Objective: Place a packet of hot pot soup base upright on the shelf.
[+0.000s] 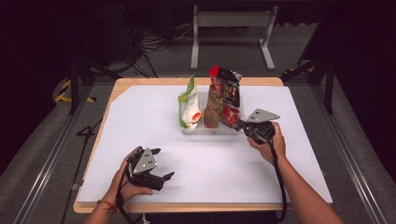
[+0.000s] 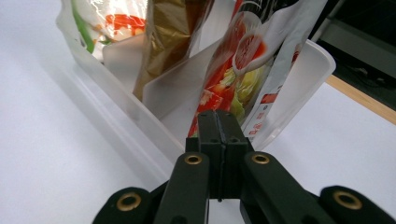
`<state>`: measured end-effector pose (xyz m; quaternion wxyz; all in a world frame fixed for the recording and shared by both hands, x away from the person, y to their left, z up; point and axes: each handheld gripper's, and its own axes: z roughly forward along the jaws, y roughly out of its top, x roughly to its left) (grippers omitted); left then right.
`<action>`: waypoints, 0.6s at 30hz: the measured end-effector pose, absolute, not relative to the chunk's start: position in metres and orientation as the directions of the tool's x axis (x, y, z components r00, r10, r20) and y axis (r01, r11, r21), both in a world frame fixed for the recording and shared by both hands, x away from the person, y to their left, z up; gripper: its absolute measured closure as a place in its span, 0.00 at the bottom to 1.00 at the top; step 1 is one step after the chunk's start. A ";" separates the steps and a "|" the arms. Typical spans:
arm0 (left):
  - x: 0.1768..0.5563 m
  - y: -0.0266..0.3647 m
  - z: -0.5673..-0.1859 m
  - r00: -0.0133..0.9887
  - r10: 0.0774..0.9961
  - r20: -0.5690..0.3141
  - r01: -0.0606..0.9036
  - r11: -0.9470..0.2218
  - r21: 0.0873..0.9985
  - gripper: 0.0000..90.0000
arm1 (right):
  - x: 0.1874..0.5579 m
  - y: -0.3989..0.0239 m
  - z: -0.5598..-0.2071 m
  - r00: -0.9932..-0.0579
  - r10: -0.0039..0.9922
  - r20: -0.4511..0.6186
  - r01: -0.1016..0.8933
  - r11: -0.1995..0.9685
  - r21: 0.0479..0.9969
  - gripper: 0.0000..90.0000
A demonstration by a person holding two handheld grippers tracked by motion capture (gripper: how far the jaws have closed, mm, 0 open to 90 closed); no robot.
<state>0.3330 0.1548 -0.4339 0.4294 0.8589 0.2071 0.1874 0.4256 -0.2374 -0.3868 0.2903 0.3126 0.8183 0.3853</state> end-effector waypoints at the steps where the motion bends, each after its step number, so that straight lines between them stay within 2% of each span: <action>1: 0.333 0.155 -0.434 0.844 0.518 0.143 0.196 -0.545 0.816 0.10 | 0.426 -0.238 -0.387 -0.636 0.735 -0.235 0.288 0.509 0.811 1.00; 9: 0.333 0.155 -0.435 0.844 0.517 0.141 0.199 -0.547 0.813 0.10 | 0.431 -0.239 -0.404 -0.645 0.736 -0.205 0.318 0.502 0.804 1.00; 14: 0.334 0.153 -0.435 0.846 0.514 0.142 0.198 -0.550 0.811 0.10 | 0.433 -0.237 -0.406 -0.639 0.737 -0.218 0.320 0.513 0.796 1.00; 18: 0.334 0.153 -0.436 0.847 0.513 0.141 0.199 -0.551 0.810 0.10 | 0.438 -0.236 -0.404 -0.637 0.750 -0.177 0.360 0.493 0.792 1.00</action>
